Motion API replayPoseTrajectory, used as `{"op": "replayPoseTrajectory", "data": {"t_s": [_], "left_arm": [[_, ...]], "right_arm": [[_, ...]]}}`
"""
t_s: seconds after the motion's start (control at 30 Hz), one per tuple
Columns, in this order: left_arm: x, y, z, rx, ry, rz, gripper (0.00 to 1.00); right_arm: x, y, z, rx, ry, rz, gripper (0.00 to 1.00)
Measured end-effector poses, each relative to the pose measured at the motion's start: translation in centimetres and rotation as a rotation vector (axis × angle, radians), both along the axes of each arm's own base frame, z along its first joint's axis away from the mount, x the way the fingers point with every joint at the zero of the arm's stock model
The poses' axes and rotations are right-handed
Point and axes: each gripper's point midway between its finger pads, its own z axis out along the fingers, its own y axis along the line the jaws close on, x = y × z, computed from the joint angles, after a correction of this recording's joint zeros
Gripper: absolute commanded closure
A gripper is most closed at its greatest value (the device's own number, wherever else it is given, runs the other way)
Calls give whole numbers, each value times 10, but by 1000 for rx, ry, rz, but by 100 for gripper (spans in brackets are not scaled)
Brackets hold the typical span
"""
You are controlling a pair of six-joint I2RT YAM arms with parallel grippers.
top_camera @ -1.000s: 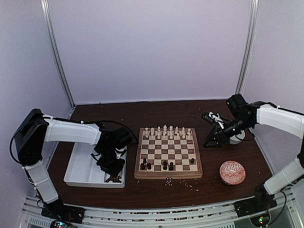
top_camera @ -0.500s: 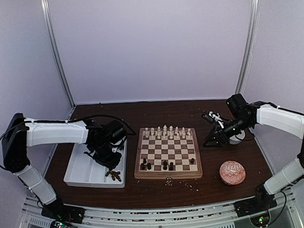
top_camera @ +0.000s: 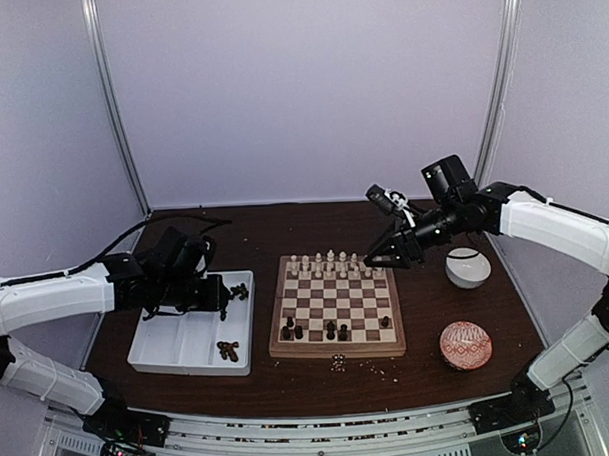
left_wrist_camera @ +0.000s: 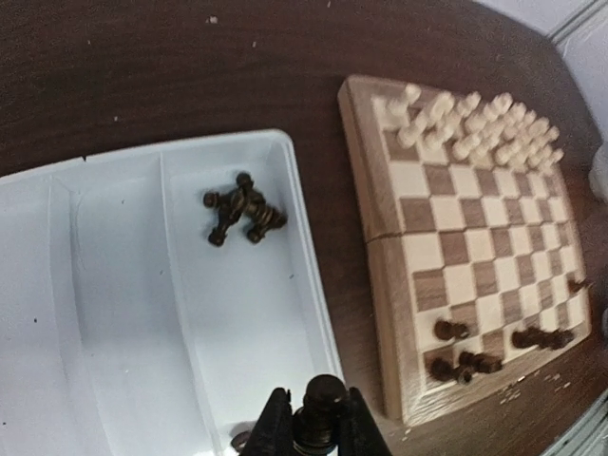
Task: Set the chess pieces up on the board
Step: Pick up the chess pile from the storage box, then pick up the bishop from the chess pile.
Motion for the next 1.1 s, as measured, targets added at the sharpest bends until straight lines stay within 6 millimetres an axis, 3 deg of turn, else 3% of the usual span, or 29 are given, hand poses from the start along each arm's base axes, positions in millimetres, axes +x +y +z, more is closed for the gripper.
{"op": "replayPoseTrajectory", "data": {"t_s": [0.23, 0.47, 0.73, 1.1], "left_arm": [[22, -19, 70, -349, -163, 123, 100], [28, -25, 108, -626, -235, 201, 100], [31, -29, 142, -815, -279, 228, 100], [32, -34, 166, -939, -303, 218, 100]], "right_arm": [[16, 75, 11, 58, 66, -32, 41], [26, 133, 28, 149, 128, -94, 37], [24, 172, 52, 242, 162, -102, 36], [17, 205, 23, 236, 266, -83, 46]]}}
